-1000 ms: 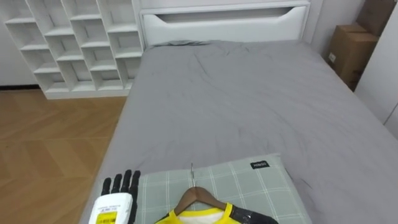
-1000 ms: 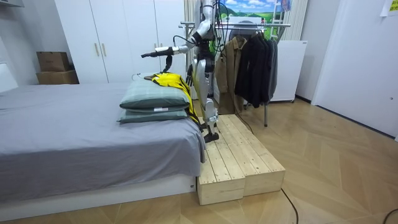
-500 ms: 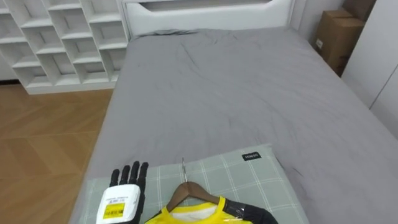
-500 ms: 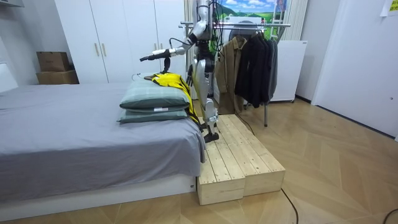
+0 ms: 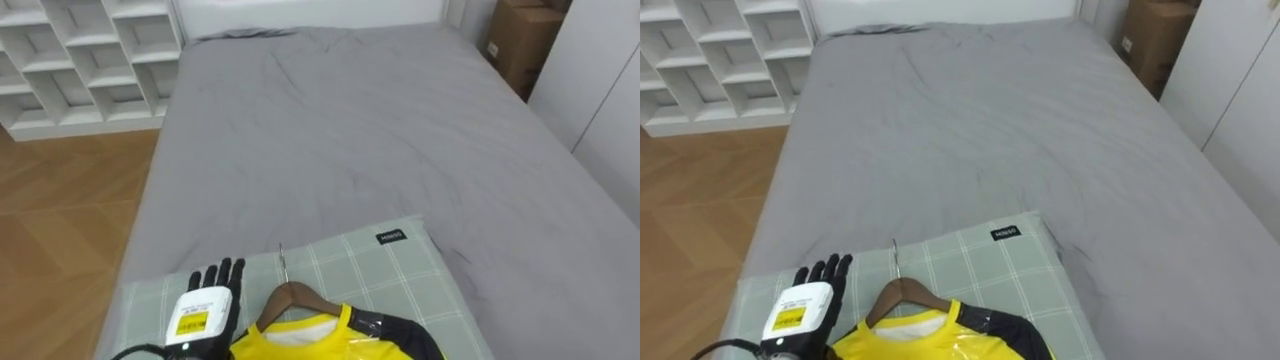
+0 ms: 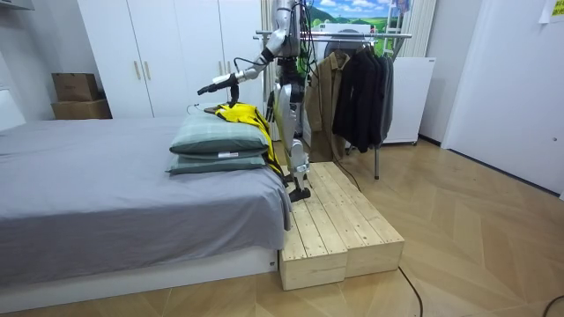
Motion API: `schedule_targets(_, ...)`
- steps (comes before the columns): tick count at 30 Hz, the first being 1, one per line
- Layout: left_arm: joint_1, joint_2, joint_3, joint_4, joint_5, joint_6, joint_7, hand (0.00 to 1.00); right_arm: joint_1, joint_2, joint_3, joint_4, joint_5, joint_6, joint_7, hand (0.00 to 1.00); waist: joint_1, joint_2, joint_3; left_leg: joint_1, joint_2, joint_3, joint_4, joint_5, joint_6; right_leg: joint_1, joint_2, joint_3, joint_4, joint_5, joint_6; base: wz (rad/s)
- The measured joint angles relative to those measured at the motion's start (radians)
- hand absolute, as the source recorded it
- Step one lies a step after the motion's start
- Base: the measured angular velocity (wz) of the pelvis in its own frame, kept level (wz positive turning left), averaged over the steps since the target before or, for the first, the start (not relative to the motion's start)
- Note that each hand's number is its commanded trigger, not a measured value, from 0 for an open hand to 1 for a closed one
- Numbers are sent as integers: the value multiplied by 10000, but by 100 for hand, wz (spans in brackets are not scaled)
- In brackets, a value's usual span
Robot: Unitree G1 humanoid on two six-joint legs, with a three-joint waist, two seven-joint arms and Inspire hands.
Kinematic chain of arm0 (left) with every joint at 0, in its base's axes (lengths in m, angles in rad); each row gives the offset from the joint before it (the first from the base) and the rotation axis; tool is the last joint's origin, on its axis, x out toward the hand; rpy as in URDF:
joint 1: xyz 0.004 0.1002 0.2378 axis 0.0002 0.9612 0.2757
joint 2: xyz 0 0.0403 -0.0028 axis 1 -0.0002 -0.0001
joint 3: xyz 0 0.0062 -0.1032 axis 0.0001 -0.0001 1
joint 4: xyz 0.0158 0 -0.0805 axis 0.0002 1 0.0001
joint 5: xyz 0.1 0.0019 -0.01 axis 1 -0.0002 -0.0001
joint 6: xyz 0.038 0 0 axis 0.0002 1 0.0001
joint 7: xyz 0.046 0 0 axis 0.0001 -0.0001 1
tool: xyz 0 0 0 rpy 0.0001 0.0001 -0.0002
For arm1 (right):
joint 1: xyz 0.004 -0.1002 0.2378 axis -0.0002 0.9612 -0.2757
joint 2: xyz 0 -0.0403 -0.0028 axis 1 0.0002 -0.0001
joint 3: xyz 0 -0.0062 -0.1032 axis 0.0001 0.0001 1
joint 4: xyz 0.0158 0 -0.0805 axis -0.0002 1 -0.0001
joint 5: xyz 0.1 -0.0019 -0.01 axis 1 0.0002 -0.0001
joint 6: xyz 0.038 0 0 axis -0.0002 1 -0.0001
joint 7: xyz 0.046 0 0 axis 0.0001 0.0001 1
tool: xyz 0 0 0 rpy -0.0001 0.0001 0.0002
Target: Hang clothes
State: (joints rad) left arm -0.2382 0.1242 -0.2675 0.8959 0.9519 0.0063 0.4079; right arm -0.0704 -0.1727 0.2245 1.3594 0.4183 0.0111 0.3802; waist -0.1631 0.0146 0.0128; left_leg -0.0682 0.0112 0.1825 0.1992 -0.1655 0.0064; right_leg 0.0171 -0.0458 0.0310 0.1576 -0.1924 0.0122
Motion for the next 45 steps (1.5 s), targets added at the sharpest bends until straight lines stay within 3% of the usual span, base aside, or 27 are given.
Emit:
schedule_targets(7, -158, -23, -180, 474, -815, -28, -585, 0, -174, 34, 325, 22, 88, 21, -2, 0, 0, -9, 5, -186, -1, 5, -6, 17, 13, -194, -6, -44, -3, 5, -1, 0)
schedule_targets(13, -354, -19, -20, 933, -1313, -99, -946, 0, -294, 97, 349, 46, 55, 33, 8, 0, 29, -166, 70, -249, -2, -2, -11, 17, 13, -283, -8, -31, 5, 5, -1, 0)
schedule_targets(19, -478, -18, -21, 1490, -1405, -139, -961, 0, -276, 125, 377, 46, 62, 125, 11, 0, 29, -252, 48, -250, -2, 27, -18, 17, 13, -288, -9, -31, 0, 5, -1, 0)
schedule_targets(37, -552, -186, 126, 1951, -1788, -126, -956, 0, -386, 126, 412, 28, -285, 246, 8, 0, 40, -219, 29, -394, 53, 97, 60, 20, 16, -535, 32, 99, 187, 15, 1, -2)
schedule_targets(42, -846, -184, 256, 2264, -1992, -134, -953, 0, -634, 128, 603, 84, -277, 258, 7, 0, 70, -245, 39, -512, 75, 109, 67, 72, 26, -701, 45, 20, 295, 24, -10, 0)
schedule_targets(45, -949, -175, 410, 2578, -2117, -235, -948, 0, -755, 166, 605, 169, -262, 258, -2, 0, 97, -330, 92, -529, 91, 86, 67, 103, 14, -704, 54, -42, 299, 33, -21, 1)
